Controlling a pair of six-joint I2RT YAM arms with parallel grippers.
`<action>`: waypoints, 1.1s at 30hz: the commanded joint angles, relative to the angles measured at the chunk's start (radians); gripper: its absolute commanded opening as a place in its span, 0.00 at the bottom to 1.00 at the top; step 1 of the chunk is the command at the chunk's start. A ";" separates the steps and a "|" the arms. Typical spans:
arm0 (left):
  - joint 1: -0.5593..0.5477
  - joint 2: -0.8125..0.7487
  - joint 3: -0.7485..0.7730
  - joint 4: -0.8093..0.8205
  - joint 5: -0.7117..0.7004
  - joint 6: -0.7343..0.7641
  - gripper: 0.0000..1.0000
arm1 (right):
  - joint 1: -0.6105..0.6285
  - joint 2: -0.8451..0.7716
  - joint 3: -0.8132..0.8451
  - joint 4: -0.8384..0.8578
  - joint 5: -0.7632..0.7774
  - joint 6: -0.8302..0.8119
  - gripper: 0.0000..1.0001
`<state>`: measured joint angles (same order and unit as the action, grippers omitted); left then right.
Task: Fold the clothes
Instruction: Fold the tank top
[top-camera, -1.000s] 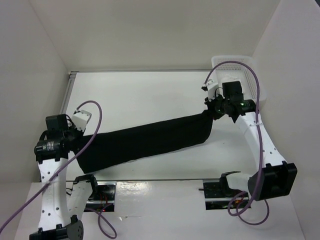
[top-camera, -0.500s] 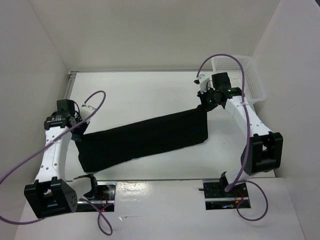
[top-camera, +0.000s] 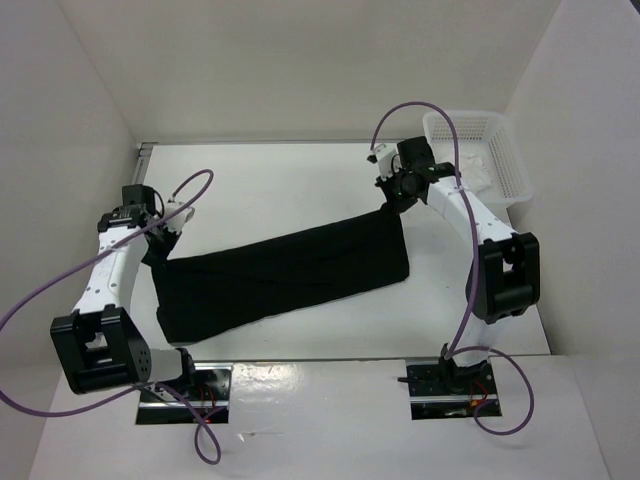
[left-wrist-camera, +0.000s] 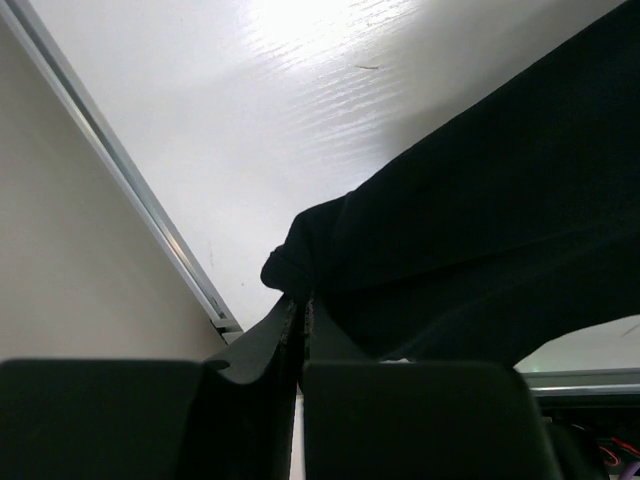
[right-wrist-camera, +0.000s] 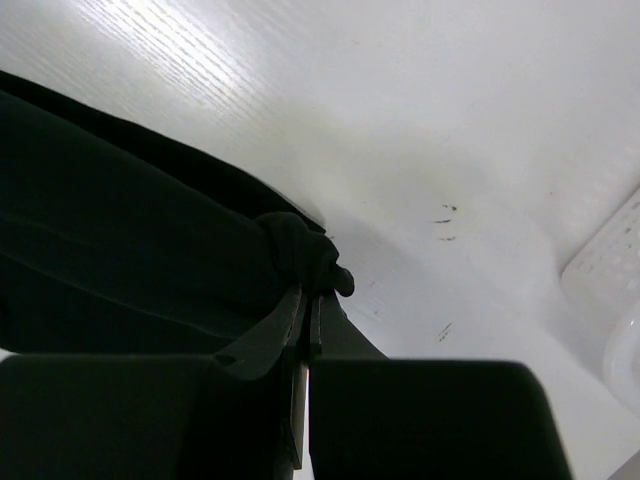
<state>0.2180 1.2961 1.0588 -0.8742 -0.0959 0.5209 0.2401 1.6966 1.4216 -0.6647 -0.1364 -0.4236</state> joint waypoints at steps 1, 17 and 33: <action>0.004 0.031 0.032 0.035 -0.038 0.011 0.02 | 0.005 0.034 0.068 0.051 0.047 0.002 0.00; 0.014 0.279 0.113 0.142 -0.111 -0.057 0.61 | 0.015 0.275 0.266 0.122 0.256 0.140 0.48; -0.039 0.284 0.234 -0.071 0.070 -0.117 0.62 | 0.074 0.115 0.108 -0.052 0.055 0.055 0.68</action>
<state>0.1783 1.5791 1.2808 -0.8669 -0.0849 0.4286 0.2974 1.8324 1.5604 -0.6548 -0.0235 -0.3420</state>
